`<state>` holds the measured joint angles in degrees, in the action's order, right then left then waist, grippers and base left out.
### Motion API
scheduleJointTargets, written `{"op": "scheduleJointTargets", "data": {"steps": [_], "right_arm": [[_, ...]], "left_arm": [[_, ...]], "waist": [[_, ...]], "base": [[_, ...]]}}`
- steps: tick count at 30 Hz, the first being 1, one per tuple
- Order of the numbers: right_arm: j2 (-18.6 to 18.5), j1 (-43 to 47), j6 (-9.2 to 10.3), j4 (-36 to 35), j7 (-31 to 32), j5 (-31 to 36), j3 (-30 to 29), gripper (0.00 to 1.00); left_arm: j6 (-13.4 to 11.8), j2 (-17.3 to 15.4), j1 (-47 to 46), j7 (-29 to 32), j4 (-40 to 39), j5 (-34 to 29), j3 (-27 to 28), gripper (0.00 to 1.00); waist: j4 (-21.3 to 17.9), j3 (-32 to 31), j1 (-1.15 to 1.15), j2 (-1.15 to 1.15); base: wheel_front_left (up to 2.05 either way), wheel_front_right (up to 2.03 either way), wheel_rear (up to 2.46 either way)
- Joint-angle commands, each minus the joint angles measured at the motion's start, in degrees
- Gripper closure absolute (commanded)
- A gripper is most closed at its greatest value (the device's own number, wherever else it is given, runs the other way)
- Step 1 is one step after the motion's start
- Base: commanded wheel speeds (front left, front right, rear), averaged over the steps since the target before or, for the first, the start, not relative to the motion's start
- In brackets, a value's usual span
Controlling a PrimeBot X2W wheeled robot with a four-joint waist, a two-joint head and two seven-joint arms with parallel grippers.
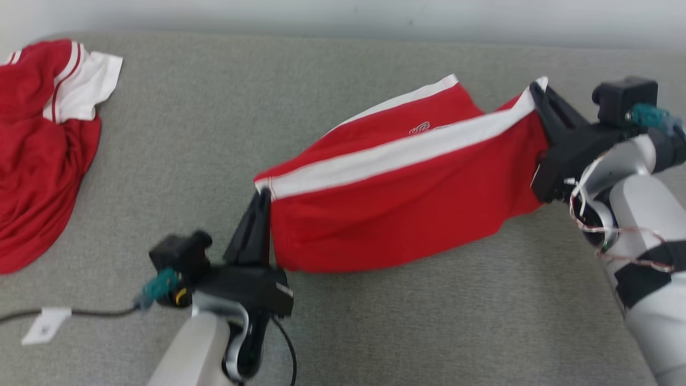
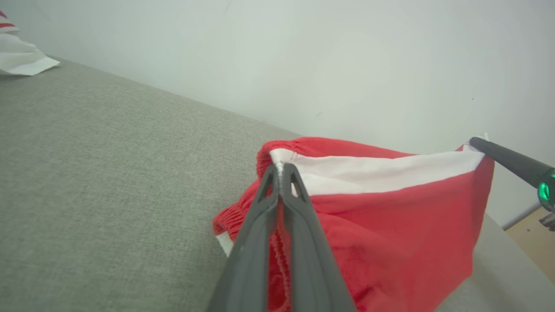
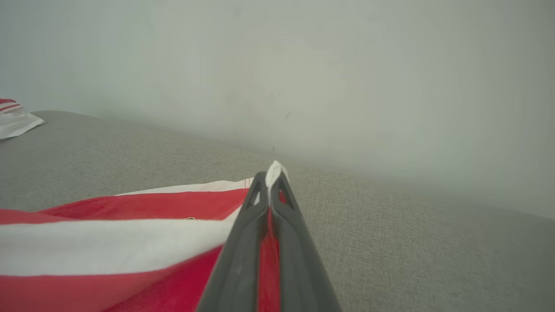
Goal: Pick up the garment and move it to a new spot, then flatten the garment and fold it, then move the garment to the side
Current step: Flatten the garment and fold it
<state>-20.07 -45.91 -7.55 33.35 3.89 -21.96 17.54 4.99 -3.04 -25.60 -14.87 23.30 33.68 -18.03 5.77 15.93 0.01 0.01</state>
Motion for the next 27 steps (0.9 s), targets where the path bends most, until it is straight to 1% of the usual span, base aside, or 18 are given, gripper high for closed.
{"op": "scheduleJointTargets", "data": {"steps": [1,3,7,13,16,17,18,23,24,25,26,27], "right_arm": [[-0.11,-1.04,0.13,0.74,-0.56,0.49,0.46,1.0],[-0.18,-4.17,0.13,3.55,-1.13,0.89,1.65,1.0],[0.81,-9.06,0.13,8.76,-2.85,1.41,3.84,1.0],[2.28,-15.67,0.13,16.23,-5.25,2.31,6.0,1.0],[2.42,-18.27,0.13,19.53,-6.46,2.68,6.74,1.0],[2.6,-18.89,0.13,20.57,-6.88,2.75,6.99,1.0],[2.57,-19.42,0.13,21.59,-7.31,2.81,7.15,1.0],[2.63,-21.64,0.13,26.79,-9.7,3.55,7.14,1.0],[2.75,-22.03,0.13,27.78,-10.22,3.71,7.1,0.98],[2.68,-22.31,0.13,28.62,-10.85,4.14,7.05,0.34],[2.5,-22.66,0.13,29.72,-11.5,4.35,6.67,0.0],[2.36,-22.95,0.13,30.68,-12.38,4.55,6.11,0.0]], "left_arm": [[-0.09,0.06,-1.02,-0.18,0.44,0.38,0.05,1.0],[-0.52,0.11,-3.9,-0.26,2.28,0.85,-0.31,1.0],[-1.73,0.16,-7.95,-0.3,5.12,3.97,-1.73,1.0],[-3.49,0.17,-10.91,-0.32,6.0,7.21,-4.16,1.0],[-4.14,0.14,-11.33,-0.32,5.66,8.68,-5.79,1.0],[-4.42,0.15,-11.57,-0.32,5.51,9.03,-6.1,0.6],[-4.53,0.11,-11.77,-0.33,5.12,9.56,-6.4,0.0],[-5.43,0.12,-10.95,-0.33,3.35,10.75,-7.26,0.0],[-5.51,0.13,-10.59,-0.33,2.93,10.56,-7.12,0.0],[-5.62,0.13,-10.25,-0.33,2.33,10.35,-7.01,0.0],[-5.78,0.14,-9.84,-0.33,1.87,10.08,-6.83,0.0],[-6.01,0.13,-9.33,-0.33,1.25,9.58,-6.53,0.0]], "waist": [[2.17,2.34,-0.01,-0.01],[2.86,3.6,-0.01,-0.01],[3.74,5.32,-0.01,-0.01],[5.11,7.3,-0.01,-0.01],[6.31,7.95,-0.01,-0.01],[6.63,8.06,-0.01,-0.01],[7.04,8.17,-0.01,-0.01],[9.06,8.12,-0.01,-0.01],[9.35,8.07,-0.01,-0.01],[9.67,8.0,-0.01,-0.01],[9.89,7.91,-0.01,-0.01],[10.13,7.78,-0.01,-0.01]], "base": [[0.0,0.0,0.0],[0.0,0.0,0.0],[0.0,0.0,0.0],[0.0,0.0,0.0],[0.0,0.0,0.0],[0.0,0.0,0.0],[0.0,0.0,0.0],[0.0,0.0,0.0],[0.0,0.0,0.0],[0.0,0.0,0.0],[0.0,0.0,0.0],[0.0,0.0,0.0]]}}
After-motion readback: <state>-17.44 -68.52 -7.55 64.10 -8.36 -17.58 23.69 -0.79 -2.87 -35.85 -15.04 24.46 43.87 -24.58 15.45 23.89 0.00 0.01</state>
